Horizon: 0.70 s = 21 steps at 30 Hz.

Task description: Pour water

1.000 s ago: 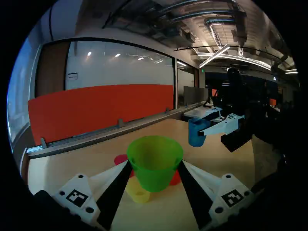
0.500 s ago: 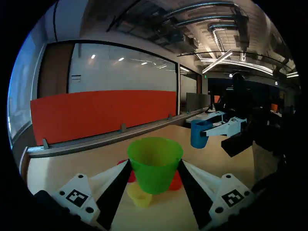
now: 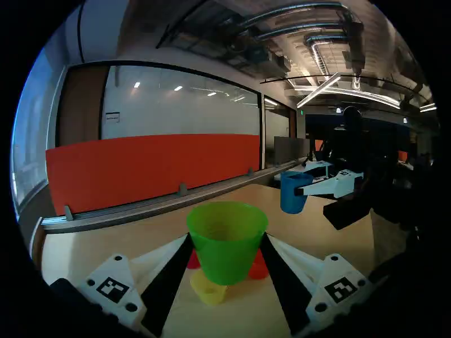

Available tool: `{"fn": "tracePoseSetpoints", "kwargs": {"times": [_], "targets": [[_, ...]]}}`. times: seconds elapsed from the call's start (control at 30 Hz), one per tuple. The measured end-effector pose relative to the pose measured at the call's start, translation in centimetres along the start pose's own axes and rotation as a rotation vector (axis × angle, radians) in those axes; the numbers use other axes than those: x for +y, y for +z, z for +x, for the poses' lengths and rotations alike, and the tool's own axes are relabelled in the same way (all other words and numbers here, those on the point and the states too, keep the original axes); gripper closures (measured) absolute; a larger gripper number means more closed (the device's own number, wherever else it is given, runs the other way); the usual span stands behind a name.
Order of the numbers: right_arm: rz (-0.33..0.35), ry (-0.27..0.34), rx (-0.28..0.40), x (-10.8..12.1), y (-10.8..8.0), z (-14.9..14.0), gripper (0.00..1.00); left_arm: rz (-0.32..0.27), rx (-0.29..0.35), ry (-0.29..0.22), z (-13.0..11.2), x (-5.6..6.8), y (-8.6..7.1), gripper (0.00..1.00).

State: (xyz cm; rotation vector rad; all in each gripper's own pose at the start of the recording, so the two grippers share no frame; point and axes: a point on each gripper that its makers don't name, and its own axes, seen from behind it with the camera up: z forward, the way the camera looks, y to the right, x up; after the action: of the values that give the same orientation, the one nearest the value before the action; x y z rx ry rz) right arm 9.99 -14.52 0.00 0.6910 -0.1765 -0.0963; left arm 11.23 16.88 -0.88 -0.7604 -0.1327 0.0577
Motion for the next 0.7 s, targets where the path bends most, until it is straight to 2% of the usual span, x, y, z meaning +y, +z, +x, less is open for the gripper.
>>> {"fn": "tracePoseSetpoints", "kwargs": {"times": [0.4,0.7], "targets": [[0.007,-0.051,0.025,-0.6,0.5,1.4,0.1,0.002,0.004,0.001,-0.1,-0.2,-0.1,0.16],[0.021,-0.068,0.046,-1.1,1.2,2.7,0.1,-0.006,0.004,0.002,-0.3,-0.1,-0.2,0.16]]}}
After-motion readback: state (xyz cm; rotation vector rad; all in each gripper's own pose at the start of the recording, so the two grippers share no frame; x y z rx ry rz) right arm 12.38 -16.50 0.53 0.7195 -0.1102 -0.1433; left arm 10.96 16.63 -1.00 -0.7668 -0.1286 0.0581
